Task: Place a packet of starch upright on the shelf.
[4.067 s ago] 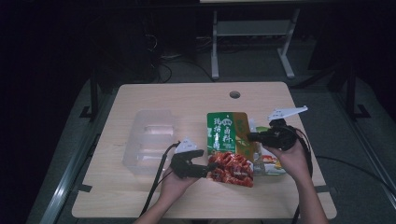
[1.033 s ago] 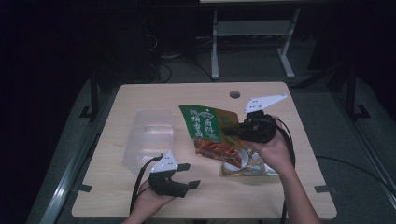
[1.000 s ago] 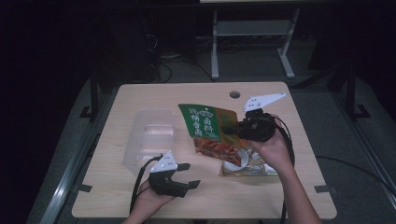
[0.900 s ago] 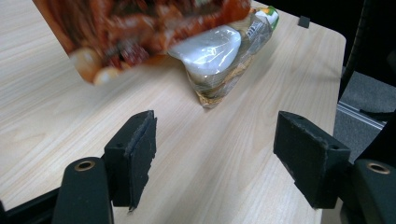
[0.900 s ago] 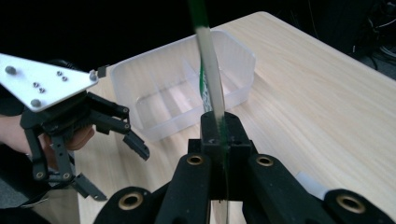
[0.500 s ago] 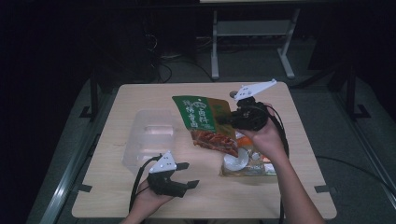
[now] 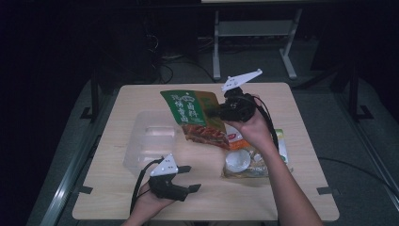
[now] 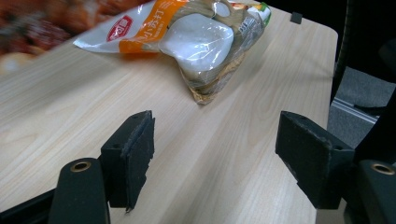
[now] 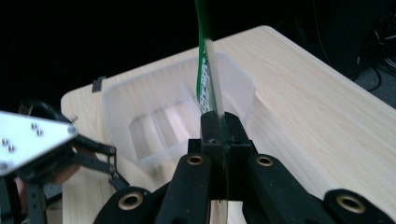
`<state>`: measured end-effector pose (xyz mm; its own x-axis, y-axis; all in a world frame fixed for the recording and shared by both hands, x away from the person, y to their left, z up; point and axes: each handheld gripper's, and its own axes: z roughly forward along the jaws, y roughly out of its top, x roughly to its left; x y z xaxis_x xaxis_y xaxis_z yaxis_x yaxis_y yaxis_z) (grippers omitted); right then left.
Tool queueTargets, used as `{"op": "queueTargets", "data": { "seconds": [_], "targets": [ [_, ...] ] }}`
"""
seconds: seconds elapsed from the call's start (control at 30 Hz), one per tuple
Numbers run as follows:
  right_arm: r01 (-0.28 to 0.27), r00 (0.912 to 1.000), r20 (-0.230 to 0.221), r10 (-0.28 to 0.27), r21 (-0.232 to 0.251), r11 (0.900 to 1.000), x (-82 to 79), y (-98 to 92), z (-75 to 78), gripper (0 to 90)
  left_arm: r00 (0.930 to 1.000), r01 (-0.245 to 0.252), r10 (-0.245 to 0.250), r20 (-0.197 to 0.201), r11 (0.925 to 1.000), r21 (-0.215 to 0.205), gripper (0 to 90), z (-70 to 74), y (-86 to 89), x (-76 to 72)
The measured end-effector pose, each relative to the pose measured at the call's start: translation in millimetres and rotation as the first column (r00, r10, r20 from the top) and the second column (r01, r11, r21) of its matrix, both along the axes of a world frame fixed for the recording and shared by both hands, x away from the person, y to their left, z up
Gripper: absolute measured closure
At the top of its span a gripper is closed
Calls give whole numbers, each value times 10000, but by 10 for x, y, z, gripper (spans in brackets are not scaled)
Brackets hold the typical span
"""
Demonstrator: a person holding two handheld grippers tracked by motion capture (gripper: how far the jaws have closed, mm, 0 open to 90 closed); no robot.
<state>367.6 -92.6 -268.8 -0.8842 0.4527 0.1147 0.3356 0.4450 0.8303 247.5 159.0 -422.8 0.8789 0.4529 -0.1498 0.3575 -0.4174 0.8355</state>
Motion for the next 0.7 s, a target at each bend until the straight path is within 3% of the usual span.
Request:
{"op": "queueTargets", "data": {
  "seconds": [0.23, 0.43, 0.7],
  "targets": [
    [-201, 9998, 25, 201, 150, 9997, 107, 202, 76, 899, 10000, 13, -13, -24, 9999, -115, 280, -11, -9, -12],
    [-468, 9984, 337, 460, 243, 9986, 269, 481, 155, 899, 9999, 169, -169, -4, 9999, 26, 277, -19, -8, -7],
    [-576, 9980, 268, 567, 329, 9978, 471, 745, 165, 899, 9999, 61, -63, -122, 9999, -126, 274, -39, -16, 3]
  ]
}}
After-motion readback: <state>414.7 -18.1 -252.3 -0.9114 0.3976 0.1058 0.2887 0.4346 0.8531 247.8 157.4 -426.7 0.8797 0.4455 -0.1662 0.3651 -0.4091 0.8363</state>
